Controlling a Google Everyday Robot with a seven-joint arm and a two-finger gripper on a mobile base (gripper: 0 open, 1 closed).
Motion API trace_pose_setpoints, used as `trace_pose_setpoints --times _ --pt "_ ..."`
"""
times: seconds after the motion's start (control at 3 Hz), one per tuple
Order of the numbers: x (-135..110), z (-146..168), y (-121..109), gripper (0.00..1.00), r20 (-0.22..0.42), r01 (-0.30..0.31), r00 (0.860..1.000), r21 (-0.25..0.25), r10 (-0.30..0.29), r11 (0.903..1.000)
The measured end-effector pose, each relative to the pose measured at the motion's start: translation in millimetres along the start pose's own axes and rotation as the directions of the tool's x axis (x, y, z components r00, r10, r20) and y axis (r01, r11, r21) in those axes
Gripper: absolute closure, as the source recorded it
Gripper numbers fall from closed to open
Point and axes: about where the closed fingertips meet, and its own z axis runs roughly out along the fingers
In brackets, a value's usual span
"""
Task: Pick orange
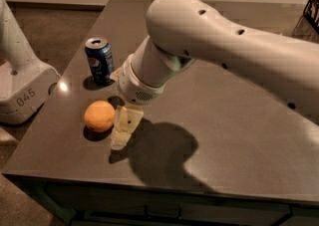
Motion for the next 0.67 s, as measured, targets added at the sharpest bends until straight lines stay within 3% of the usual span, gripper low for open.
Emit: trace_pose_setpoints --times 0.33,0.67 --pt "-5.0 10.3 -0.4 0.0 0.005 -0.001 1.0 -0.03 0.001 0.9996" --pt "-9.3 13.4 -1.0 0.16 0.016 -0.005 1.0 -0.06 0.006 0.9982"
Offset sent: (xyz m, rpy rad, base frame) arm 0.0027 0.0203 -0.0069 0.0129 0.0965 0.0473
